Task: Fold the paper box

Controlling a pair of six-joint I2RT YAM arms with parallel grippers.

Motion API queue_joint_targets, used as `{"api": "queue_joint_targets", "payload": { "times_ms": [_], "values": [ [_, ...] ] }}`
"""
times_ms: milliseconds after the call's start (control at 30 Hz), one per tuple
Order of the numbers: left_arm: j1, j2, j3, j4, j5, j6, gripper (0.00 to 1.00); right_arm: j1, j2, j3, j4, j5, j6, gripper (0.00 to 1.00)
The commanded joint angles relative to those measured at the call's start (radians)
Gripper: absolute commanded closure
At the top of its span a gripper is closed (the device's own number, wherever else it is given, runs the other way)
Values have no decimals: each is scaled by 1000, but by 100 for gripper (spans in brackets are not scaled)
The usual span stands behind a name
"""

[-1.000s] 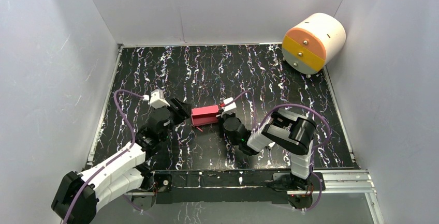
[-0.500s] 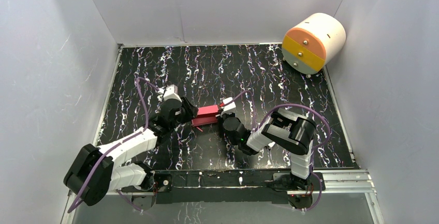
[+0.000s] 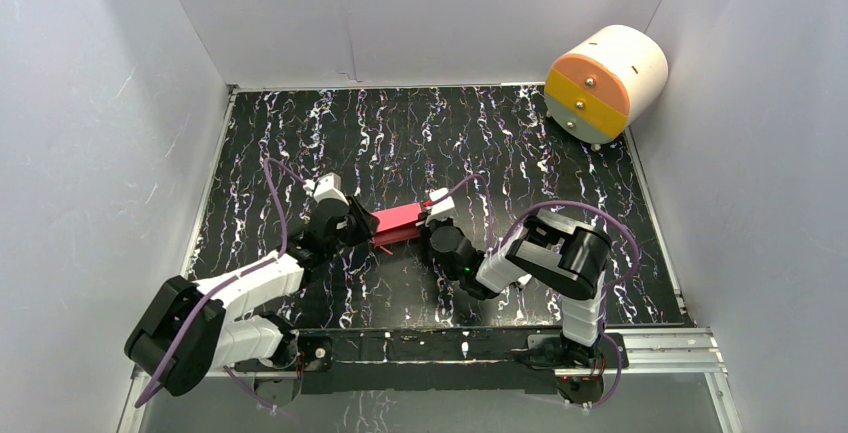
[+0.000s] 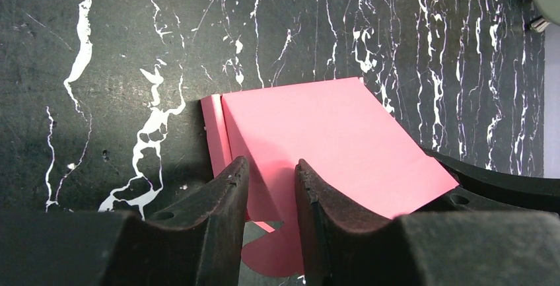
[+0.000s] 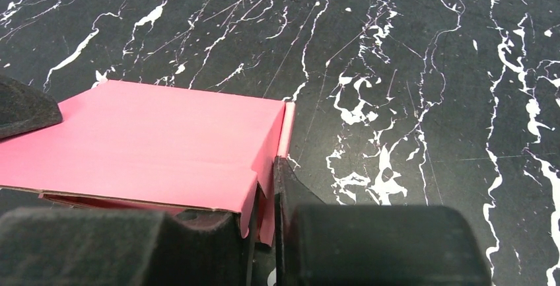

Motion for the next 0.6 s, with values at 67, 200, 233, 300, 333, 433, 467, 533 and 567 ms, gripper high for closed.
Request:
{"api": "queue_joint_targets", "payload": {
  "times_ms": [67,200,233,300,333,433,467,533,567],
  "values": [
    [-2,52,-19,-20,-22,24,70,10,-34,-11,-115,-41,15,74],
    [-2,85,-18,-8,-27,24,69,10,-62,-26,-147,-68,22,65],
    [-2,90,-18,-5,-28,25,69,11,-73,-31,-160,-80,29,63],
    [-2,96,-18,-3,-31,26,69,10,-97,-49,-171,-101,38,58],
    [-2,96,-17,-4,-31,28,69,10,-110,-57,-180,-109,45,55],
    [-2,94,-14,-6,-35,33,68,10,-168,-78,-229,-125,62,47],
    [-2,93,-14,-7,-37,34,68,10,-189,-84,-253,-134,66,43],
    [-2,95,-13,-8,-37,37,68,11,-235,-94,-300,-150,70,36],
    [-2,97,-11,-10,-38,38,68,10,-260,-95,-336,-162,75,33]
  ]
}}
